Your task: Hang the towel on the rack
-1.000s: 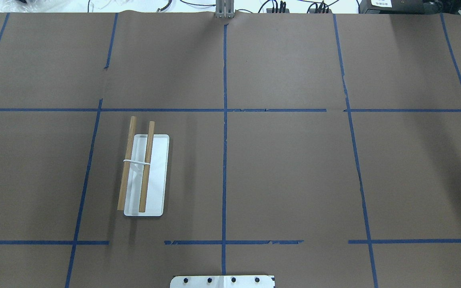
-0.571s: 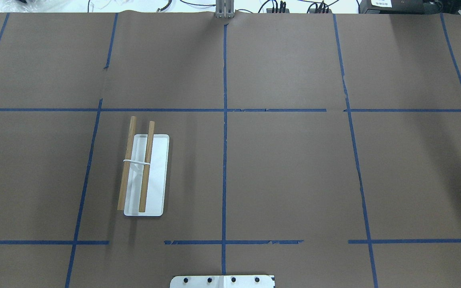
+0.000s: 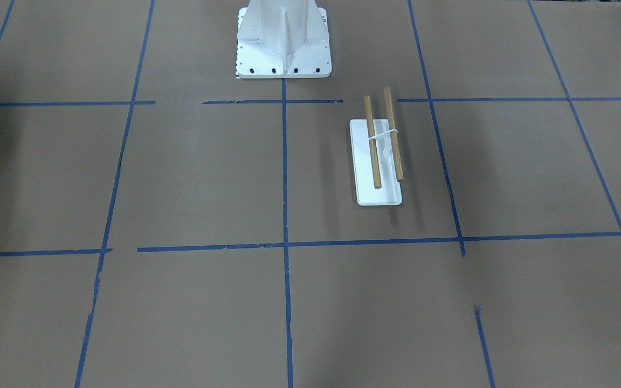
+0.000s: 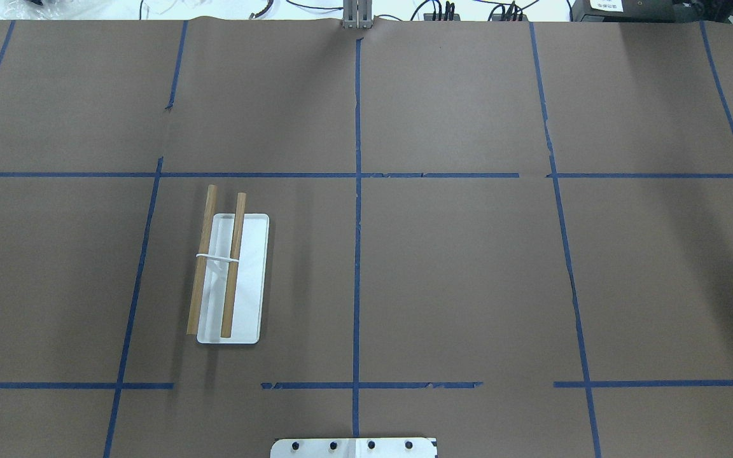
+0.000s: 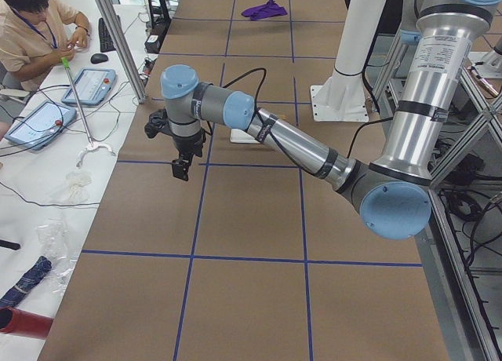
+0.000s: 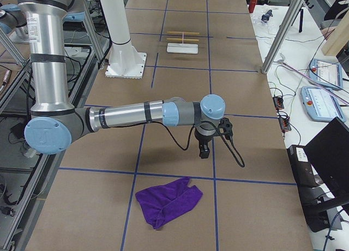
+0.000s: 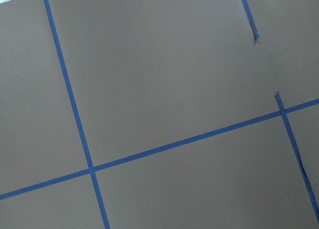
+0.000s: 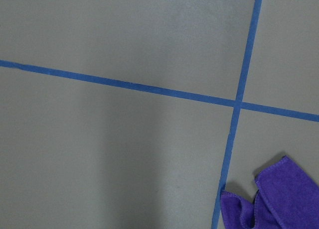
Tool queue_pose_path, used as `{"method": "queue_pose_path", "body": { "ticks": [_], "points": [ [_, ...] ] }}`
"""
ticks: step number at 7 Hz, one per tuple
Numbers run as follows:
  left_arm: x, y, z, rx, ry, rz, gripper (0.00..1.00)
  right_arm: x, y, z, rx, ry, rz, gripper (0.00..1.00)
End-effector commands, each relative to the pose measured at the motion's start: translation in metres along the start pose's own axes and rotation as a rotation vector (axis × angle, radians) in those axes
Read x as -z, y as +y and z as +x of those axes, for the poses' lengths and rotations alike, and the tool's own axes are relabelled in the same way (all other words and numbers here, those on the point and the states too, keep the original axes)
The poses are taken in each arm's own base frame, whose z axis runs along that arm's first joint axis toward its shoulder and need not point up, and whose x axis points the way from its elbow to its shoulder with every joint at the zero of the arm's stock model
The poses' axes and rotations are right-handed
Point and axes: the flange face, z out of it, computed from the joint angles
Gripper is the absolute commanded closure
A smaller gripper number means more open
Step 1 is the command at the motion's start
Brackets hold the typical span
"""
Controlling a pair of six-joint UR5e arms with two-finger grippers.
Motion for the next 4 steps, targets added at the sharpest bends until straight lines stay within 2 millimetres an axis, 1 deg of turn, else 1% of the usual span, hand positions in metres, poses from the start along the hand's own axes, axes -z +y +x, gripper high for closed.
{"method": "queue_pose_path", "body": {
  "ticks": [1, 4],
  "points": [
    [-0.0017, 0.0026, -0.0009, 0.004, 0.001, -0.003, 0.00, -0.0001, -0.0001, -0.0006, 0.001, 0.000, 0.000, 0.00],
    [-0.0012, 0.0033, -0.0004, -0.002, 0.001, -0.002, 0.00, -0.0007, -0.0002, -0.0014, 0.000, -0.004, -0.001, 0.00]
  ]
}}
